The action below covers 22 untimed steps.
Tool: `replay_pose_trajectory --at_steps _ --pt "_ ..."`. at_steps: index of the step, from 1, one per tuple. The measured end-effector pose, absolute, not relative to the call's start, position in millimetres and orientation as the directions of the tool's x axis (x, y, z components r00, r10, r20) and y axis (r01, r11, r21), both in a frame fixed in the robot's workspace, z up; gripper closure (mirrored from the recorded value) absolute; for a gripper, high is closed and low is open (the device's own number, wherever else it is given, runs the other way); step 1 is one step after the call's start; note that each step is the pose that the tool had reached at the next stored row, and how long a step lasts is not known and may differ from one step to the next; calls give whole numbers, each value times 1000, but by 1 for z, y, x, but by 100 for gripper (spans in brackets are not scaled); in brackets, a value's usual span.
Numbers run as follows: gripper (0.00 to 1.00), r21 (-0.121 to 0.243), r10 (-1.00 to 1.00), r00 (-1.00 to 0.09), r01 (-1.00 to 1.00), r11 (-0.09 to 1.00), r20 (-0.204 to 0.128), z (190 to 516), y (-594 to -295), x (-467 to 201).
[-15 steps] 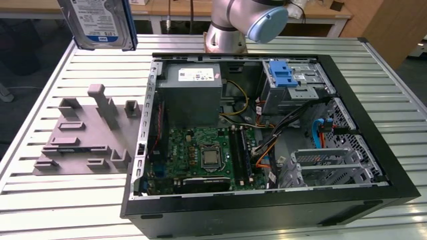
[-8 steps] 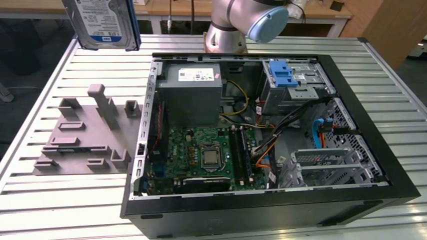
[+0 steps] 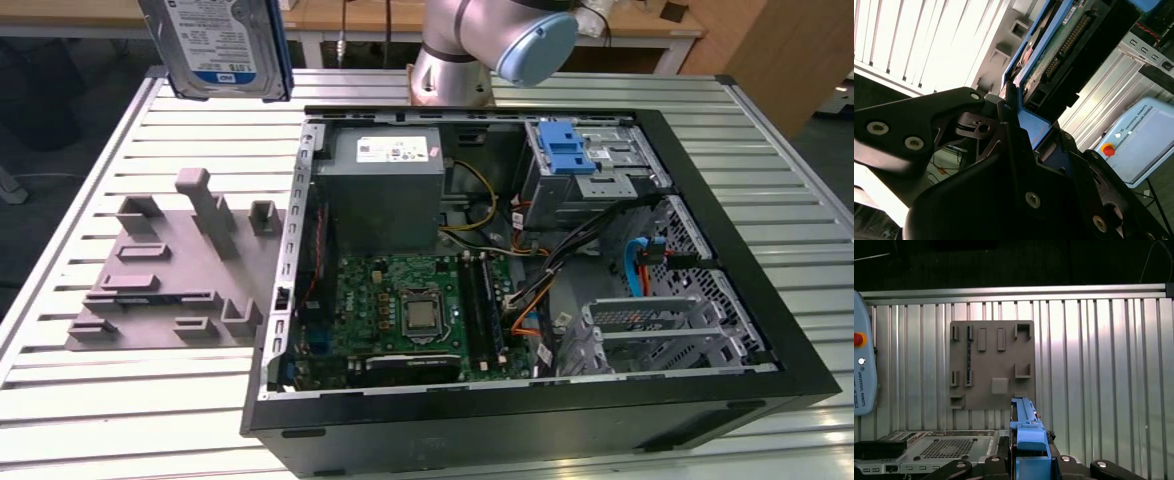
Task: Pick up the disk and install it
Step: 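Pick up the disk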
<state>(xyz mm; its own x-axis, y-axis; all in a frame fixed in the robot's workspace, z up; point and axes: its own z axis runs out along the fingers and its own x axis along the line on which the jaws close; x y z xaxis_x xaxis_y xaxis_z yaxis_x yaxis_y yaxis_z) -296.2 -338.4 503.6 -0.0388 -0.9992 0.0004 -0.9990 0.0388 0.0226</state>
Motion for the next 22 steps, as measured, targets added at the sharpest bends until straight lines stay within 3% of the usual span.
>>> replay_pose_trajectory --at_steps 11,22 --pt "64 23 -999 -39 -999 39 0 504 -340 -278" --pt "64 23 -999 -39 -999 39 0 502 -370 -275"
